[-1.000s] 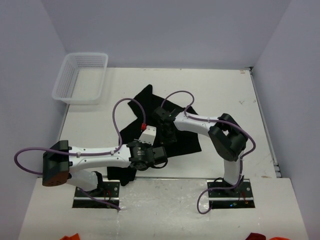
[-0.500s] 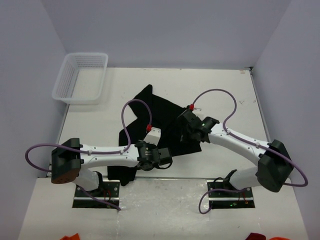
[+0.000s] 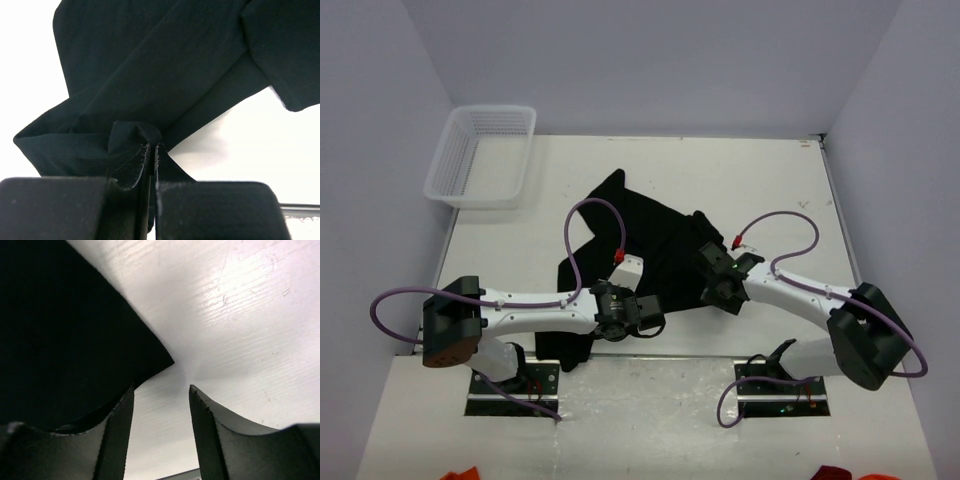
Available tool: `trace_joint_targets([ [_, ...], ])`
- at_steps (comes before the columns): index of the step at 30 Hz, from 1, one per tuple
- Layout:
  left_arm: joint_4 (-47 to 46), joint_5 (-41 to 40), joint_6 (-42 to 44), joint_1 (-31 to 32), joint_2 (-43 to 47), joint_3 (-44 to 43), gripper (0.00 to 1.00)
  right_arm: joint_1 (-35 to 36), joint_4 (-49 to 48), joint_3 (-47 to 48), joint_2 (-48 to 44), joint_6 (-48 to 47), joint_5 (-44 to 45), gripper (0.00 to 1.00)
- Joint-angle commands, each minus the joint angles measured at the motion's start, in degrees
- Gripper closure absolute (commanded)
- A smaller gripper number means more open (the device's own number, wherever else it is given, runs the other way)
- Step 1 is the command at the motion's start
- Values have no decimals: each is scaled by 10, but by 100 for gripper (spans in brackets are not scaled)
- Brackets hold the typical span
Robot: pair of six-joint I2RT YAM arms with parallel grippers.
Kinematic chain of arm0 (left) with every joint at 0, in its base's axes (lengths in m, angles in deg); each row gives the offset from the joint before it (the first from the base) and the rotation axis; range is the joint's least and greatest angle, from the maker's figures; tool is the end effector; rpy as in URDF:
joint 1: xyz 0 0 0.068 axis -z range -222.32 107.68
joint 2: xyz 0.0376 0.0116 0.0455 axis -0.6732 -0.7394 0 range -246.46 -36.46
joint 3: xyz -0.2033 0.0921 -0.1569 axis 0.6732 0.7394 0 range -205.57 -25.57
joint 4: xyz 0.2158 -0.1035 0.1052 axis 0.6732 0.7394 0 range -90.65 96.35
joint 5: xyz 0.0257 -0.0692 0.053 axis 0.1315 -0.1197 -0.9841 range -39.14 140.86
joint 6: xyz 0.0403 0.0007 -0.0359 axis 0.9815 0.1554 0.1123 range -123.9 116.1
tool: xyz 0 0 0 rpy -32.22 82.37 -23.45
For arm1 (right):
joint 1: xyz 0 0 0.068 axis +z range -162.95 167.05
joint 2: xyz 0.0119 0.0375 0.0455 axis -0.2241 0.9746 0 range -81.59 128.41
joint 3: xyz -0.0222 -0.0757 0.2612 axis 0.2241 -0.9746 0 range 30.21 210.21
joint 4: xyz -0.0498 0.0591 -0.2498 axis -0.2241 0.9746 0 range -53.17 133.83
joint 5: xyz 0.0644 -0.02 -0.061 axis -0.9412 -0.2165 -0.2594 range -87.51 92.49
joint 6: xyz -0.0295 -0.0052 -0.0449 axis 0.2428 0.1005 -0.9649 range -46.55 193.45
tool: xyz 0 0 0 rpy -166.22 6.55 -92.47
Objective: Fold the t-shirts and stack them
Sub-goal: Flatten out the tshirt
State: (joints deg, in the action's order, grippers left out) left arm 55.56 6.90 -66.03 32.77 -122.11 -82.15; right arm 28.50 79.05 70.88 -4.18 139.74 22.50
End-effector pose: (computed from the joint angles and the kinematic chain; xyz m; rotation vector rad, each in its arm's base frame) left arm 0.0886 -0.2366 0.2109 0.2296 2.3752 0.2596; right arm 0.1695 0.1333 0.1672 0.6363 2.6725 -0.0711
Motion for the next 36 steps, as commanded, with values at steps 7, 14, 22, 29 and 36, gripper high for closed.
trace_joint_targets([
  [7,-21,-2,13,3,-2,-8,100,-47,-63,-28,-10,2,2,46],
  [14,-22,-2,16,3,0,-5,100,-61,-87,-21,17,-4,-15,48],
  [22,-22,-2,18,3,12,-6,100,-62,-94,-1,52,-5,-46,54],
  [29,-13,-2,15,3,29,-2,100,-63,-146,-13,89,11,-85,55],
  [36,-19,0,19,3,33,9,100,-62,-178,-34,100,24,-95,60],
])
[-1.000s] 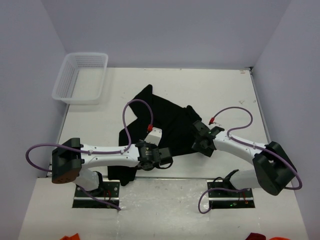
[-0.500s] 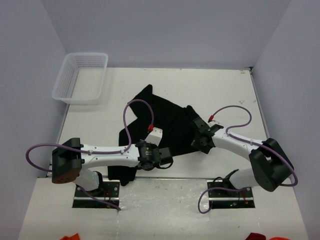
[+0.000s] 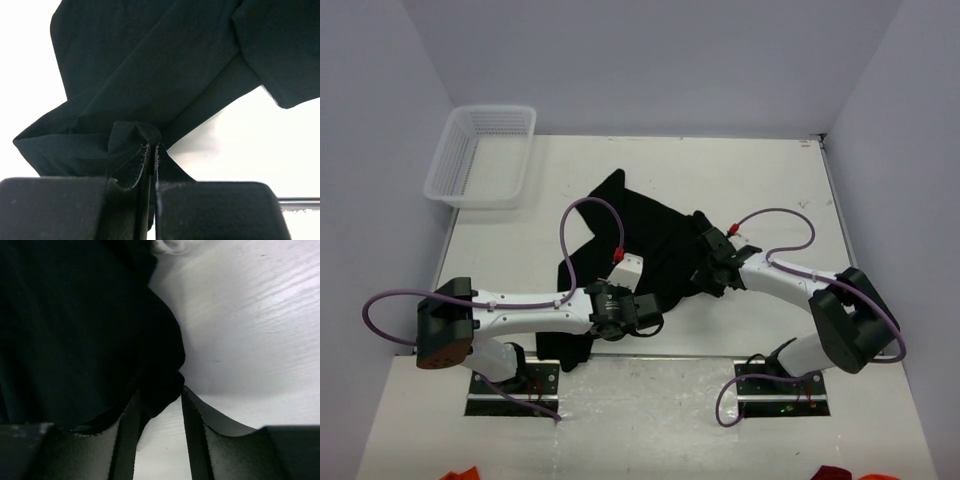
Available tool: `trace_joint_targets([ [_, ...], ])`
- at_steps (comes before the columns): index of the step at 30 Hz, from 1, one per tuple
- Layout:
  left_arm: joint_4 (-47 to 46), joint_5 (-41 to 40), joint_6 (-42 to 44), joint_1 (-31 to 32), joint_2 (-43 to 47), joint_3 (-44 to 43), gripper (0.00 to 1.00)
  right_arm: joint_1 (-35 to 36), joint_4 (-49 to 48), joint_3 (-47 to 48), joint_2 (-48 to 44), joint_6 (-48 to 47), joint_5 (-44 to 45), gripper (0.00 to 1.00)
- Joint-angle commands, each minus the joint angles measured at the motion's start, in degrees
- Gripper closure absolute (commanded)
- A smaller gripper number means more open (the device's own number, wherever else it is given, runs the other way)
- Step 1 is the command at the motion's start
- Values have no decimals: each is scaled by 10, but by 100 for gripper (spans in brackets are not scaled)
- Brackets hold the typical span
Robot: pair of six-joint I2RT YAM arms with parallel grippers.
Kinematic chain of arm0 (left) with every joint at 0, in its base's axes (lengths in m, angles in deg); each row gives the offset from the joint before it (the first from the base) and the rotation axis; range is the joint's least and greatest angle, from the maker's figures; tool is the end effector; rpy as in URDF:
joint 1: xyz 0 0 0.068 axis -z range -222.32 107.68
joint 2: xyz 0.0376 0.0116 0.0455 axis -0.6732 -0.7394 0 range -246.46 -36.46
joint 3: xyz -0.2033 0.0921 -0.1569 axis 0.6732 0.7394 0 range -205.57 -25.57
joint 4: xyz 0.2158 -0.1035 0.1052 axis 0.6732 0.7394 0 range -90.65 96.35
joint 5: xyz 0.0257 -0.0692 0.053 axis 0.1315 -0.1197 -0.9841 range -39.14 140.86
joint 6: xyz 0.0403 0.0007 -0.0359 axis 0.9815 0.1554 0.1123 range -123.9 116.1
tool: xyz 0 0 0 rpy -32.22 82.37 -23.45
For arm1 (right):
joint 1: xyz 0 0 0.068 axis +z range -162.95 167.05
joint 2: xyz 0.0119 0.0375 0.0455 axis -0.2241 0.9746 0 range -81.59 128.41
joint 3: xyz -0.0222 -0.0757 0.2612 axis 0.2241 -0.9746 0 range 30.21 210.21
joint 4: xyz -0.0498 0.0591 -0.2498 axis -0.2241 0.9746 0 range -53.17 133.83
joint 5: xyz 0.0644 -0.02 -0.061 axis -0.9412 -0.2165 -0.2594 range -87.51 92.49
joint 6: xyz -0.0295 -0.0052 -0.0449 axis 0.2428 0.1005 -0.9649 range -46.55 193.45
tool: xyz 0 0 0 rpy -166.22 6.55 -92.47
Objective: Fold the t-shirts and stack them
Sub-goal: Flatten out the tshirt
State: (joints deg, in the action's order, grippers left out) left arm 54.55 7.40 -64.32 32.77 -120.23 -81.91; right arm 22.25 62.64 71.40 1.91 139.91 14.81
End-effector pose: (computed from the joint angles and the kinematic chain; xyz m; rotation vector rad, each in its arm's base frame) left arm 0.0878 -0.2345 0.2173 0.2435 2.3727 0.2176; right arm 0.2105 0.1391 0.1542 0.7894 2.6114 0.2230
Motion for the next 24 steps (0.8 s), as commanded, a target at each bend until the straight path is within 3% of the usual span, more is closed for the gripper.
trace_joint_targets([
  [1,-10,-4,2,3,13,6,100,0,-14,-41,37,24,-17,62],
  [11,-26,4,7,3,5,8,100,1,-11,-59,9,34,-1,79],
  [15,-24,3,7,3,8,9,100,3,-15,-59,8,37,-4,100],
  [24,-32,10,9,4,-6,4,100,72,90,-8,-33,71,83,100],
])
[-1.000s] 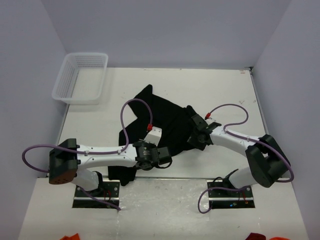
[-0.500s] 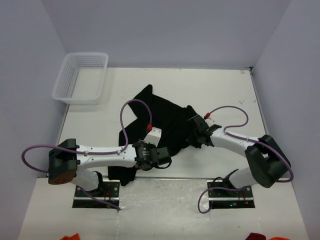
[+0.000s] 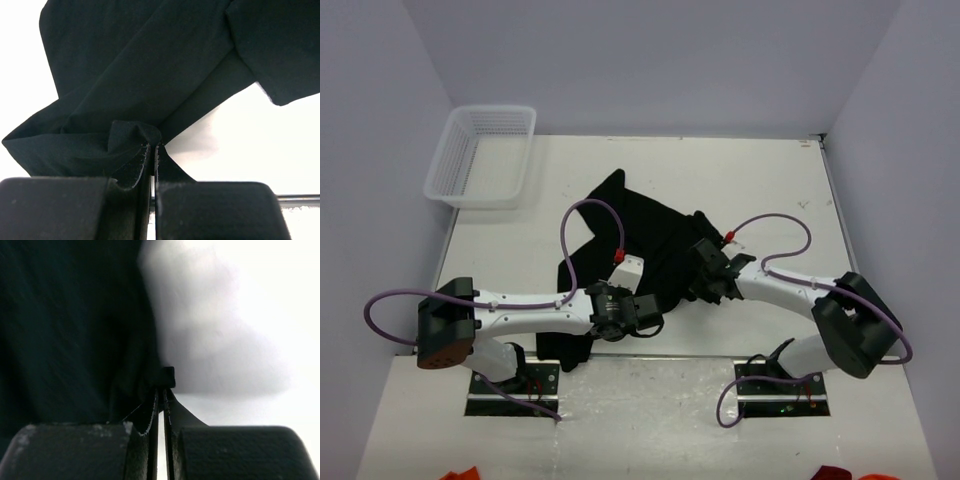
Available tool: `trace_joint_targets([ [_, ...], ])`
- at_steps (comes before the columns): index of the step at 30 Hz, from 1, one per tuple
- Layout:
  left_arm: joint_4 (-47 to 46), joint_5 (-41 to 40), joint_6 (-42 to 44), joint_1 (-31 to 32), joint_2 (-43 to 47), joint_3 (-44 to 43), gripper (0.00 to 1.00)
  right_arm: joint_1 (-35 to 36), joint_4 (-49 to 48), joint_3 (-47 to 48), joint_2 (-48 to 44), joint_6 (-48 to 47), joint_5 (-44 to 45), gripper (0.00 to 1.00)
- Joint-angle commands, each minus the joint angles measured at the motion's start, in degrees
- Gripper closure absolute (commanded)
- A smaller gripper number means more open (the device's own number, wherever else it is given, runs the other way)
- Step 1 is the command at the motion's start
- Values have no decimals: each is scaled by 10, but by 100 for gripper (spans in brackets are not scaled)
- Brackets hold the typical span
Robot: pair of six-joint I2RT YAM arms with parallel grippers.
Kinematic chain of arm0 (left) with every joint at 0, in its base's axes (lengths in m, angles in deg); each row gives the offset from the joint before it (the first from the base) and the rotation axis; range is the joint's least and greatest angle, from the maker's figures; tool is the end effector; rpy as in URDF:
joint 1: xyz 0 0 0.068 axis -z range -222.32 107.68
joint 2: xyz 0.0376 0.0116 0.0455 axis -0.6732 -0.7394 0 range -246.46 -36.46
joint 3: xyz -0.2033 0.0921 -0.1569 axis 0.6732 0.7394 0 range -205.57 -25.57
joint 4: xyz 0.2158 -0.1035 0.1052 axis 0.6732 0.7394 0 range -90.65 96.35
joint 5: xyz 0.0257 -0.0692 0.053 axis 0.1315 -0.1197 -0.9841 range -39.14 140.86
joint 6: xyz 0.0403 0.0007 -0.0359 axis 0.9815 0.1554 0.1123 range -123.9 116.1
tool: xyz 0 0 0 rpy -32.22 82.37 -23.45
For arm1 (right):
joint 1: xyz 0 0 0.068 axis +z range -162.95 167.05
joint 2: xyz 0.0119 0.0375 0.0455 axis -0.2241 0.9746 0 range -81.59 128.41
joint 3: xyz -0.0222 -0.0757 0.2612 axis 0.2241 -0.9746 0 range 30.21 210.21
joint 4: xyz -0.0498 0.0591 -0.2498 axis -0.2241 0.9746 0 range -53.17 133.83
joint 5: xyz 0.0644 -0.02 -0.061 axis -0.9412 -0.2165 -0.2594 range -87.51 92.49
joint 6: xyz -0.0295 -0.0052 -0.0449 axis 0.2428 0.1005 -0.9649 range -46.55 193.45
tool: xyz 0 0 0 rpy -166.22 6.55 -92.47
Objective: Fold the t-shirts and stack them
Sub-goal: Flatten out the tshirt
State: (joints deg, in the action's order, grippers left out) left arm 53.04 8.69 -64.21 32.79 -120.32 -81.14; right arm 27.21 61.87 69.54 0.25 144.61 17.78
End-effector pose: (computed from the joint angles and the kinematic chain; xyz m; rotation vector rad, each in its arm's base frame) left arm 0.0874 -0.2353 0.2133 0.2449 2.3913 0.1955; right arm 0.1934 0.1508 0.1533 0.7888 2.5766 0.2376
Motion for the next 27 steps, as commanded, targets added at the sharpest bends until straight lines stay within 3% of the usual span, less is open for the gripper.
trace_joint_targets([
  [1,-18,-2,8,4,-7,-3,100,27,119,20,-26,27,61,100],
  [8,-14,1,4,9,-13,-11,100,46,186,58,-129,-14,123,100],
  [13,2,-4,-12,20,-21,-26,100,45,167,93,-153,-93,84,100],
  [27,26,-12,-31,25,-22,-31,100,44,121,261,111,-235,-29,100],
])
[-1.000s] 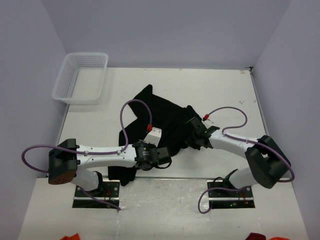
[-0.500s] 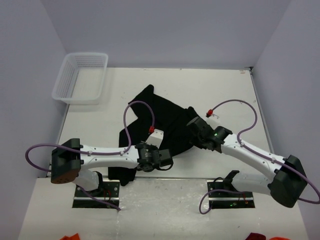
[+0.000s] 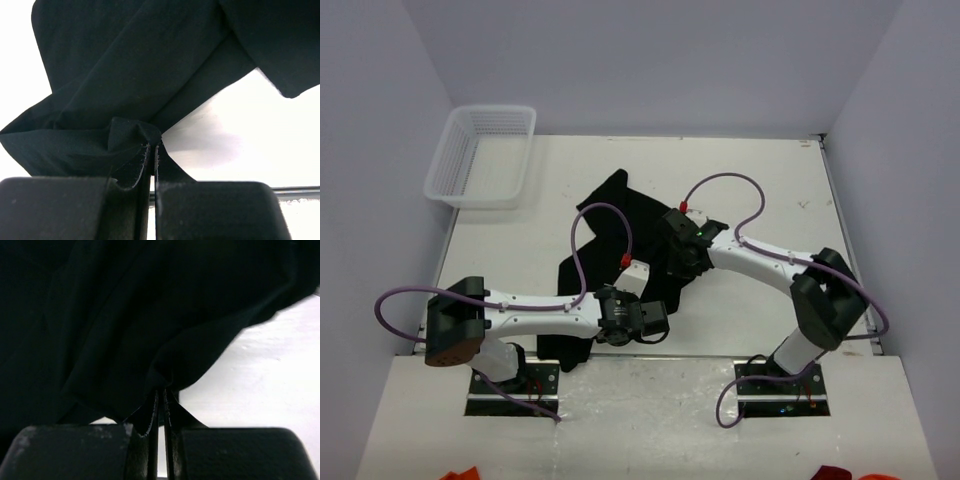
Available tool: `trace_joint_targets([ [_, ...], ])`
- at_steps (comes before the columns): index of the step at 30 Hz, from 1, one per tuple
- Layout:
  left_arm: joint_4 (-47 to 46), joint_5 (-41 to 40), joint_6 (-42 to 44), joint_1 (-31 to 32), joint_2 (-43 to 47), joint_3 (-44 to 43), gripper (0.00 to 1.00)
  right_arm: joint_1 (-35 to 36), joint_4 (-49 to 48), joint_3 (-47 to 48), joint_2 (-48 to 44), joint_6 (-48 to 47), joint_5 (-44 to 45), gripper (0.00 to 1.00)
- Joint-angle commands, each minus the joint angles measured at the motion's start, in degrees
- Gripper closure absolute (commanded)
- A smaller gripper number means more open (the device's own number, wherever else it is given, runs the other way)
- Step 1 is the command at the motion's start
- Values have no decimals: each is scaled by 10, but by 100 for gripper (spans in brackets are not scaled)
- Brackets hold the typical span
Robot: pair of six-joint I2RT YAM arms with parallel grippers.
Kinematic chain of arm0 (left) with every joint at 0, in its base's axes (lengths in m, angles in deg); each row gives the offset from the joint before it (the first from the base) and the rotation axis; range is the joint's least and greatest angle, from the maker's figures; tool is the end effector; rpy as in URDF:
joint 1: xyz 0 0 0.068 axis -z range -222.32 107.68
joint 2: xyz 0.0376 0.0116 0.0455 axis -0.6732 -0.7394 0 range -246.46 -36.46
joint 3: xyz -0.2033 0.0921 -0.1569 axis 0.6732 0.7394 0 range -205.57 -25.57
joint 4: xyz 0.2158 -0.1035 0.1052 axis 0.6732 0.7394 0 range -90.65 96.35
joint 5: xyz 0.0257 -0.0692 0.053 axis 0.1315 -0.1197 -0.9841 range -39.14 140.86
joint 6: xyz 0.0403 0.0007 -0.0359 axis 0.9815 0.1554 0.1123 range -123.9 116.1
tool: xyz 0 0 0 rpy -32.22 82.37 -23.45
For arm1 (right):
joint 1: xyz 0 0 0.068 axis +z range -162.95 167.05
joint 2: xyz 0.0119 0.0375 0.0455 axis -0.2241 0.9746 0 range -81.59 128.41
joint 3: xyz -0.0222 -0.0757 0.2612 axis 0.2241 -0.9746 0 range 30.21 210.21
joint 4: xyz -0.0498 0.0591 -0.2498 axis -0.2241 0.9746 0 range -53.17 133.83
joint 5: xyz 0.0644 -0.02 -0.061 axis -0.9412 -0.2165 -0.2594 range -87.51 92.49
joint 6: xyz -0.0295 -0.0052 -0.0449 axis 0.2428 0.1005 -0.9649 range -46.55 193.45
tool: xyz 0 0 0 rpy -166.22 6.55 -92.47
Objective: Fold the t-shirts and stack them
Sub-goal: Flatten out the tshirt
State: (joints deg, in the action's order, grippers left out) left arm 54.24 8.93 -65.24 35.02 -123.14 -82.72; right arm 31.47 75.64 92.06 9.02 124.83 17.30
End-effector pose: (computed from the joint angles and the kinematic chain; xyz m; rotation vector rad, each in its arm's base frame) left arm 0.0796 -0.2457 0.2085 0.2913 2.3981 0.2163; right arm 0.2263 0.2089 0.2119 0.2319 2.6768 0.1613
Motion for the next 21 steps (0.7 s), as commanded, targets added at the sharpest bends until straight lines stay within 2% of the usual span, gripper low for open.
trace_joint_targets([
  [1,17,-16,-22,3,7,-15,100,-2,-21,42,33,-44,-26,100],
  [8,23,-17,-27,2,22,-5,100,-27,-44,72,98,-65,-55,98],
  [9,23,-17,-26,2,24,-3,100,-27,-46,74,102,-66,-54,89],
  [12,21,-17,-27,2,28,4,100,-27,-51,69,99,-72,-56,73],
  [18,9,-11,-20,2,28,6,100,-33,-53,57,80,-70,-45,62],
  [21,9,-12,-20,2,31,7,100,-38,-58,55,80,-76,-57,61],
])
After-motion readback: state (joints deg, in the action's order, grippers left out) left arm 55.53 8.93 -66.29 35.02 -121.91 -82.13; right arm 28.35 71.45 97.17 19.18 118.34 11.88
